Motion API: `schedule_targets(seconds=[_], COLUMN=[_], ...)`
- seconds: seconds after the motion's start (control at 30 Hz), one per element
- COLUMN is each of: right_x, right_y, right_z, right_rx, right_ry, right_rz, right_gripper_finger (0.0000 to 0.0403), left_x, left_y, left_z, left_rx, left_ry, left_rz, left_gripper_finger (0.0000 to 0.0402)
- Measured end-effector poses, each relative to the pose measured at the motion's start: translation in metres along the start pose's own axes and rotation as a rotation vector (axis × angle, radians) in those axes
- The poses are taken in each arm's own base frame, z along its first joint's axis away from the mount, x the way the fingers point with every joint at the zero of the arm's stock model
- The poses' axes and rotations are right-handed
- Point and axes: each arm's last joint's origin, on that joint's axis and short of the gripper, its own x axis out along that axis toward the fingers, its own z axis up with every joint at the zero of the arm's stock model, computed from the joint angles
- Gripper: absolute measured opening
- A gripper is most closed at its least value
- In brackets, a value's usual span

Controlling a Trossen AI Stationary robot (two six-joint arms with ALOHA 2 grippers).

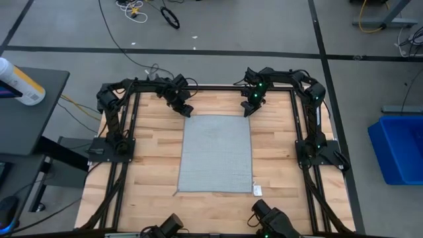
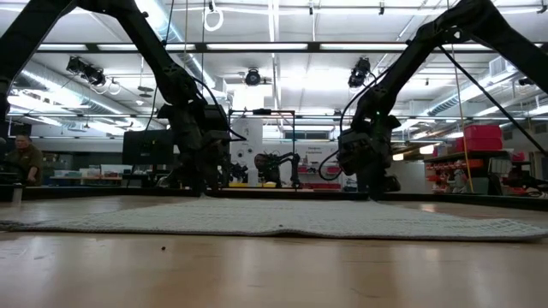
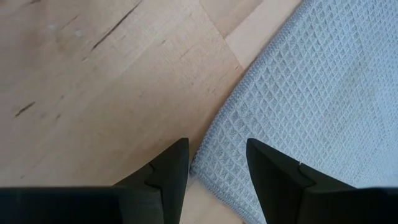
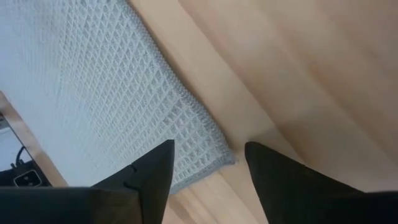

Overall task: Fold microfiber towels
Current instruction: Fold the gray microfiber towel

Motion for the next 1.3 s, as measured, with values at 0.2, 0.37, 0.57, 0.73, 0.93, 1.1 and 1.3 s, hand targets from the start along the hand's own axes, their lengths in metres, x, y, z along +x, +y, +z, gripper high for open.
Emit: schedule_targets(seconds=[0.2,0.37,0.57,0.73,0.93,1.1,1.3], right_x=[0.001,0.004,0.008,0.011,0.014,0.014,0.014], right_y=[0.000,0.005,0.010,0.012,0.014,0.014,0.014], right_z=[-0.001,-0.002,-0.002,-0.004,-0.007,-0.007,-0.007], right_rx=[-0.005,-0.041,-0.071,-0.091,-0.113,-0.107,-0.109], right_ry=[0.010,0.039,0.060,0.084,0.113,0.116,0.115], right_rz=[-0.006,-0.022,-0.059,-0.053,-0.045,-0.055,-0.058], right_gripper_finger=[0.0166,0.0146,0.0154,0.0112,0.0012,0.0013,0.0011], left_x=[0.000,0.000,0.000,0.000,0.000,0.000,0.000], left_y=[0.000,0.000,0.000,0.000,0.000,0.000,0.000], left_z=[0.000,0.000,0.001,0.001,0.001,0.001,0.001], left_rx=[-0.001,-0.006,-0.004,-0.003,-0.003,-0.002,-0.003], left_ry=[0.000,-0.004,-0.006,-0.009,-0.010,-0.011,-0.010], left_rz=[0.000,0.000,0.000,-0.001,-0.001,-0.001,-0.010], left_gripper_finger=[0.0171,0.0171,0.0171,0.0171,0.0171,0.0171,0.0171])
